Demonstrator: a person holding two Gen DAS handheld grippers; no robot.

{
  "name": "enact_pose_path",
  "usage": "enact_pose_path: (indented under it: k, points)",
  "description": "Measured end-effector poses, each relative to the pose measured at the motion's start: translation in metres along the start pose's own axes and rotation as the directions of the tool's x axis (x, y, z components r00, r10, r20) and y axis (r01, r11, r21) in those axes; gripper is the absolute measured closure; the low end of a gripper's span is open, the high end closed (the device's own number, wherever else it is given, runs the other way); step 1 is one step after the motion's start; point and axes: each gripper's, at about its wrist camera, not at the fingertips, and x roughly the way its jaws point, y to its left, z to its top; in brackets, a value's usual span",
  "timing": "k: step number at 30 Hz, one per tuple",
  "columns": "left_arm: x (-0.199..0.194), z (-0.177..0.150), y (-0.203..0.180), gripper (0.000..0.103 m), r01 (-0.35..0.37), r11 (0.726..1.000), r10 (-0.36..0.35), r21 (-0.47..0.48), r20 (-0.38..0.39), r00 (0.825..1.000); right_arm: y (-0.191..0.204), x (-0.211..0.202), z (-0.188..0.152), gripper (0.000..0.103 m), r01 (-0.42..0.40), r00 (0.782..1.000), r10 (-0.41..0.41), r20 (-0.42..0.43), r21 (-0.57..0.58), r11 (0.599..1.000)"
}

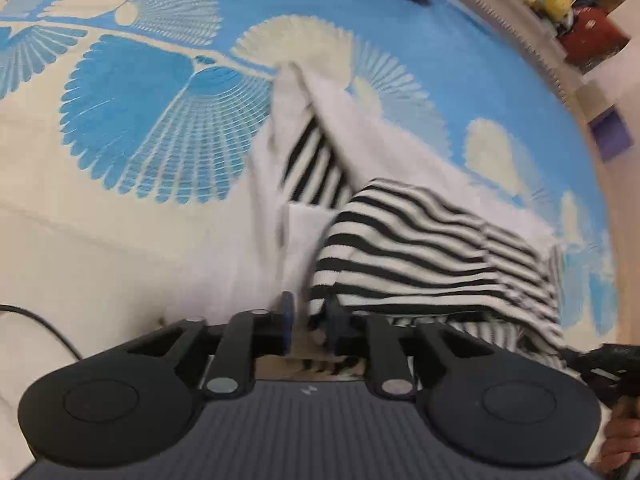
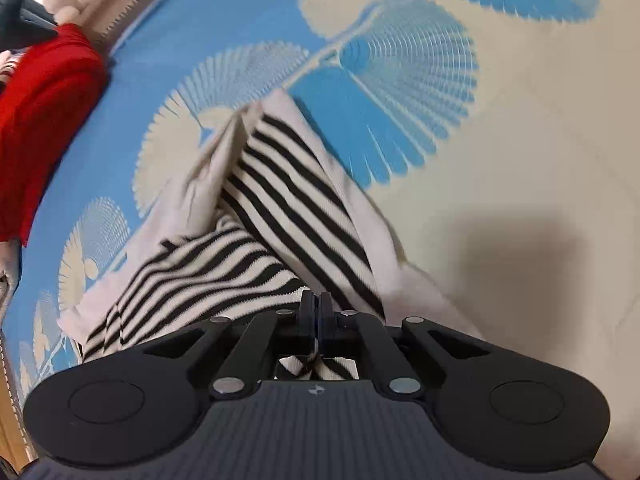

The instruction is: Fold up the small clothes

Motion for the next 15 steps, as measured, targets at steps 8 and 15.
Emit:
enact_pose_path:
  k: [8,15]
  points:
    - [-0.001,-0.002,-0.019,0.098,0.013,0.998,-0.013,0.056,0.0,1.0,0.009,0.013,-0.004,0.069,-0.046,0.999,0.045,-0.029,-0.035,0.998]
    - [-0.033,0.003,-0.031,0.097,-0.015,0.986,-0.005,0.163,0.122,0.993,0.024,-0.018,-0.004,0.099,-0.012,0.994,0.025,0.105,-0.122,0.992]
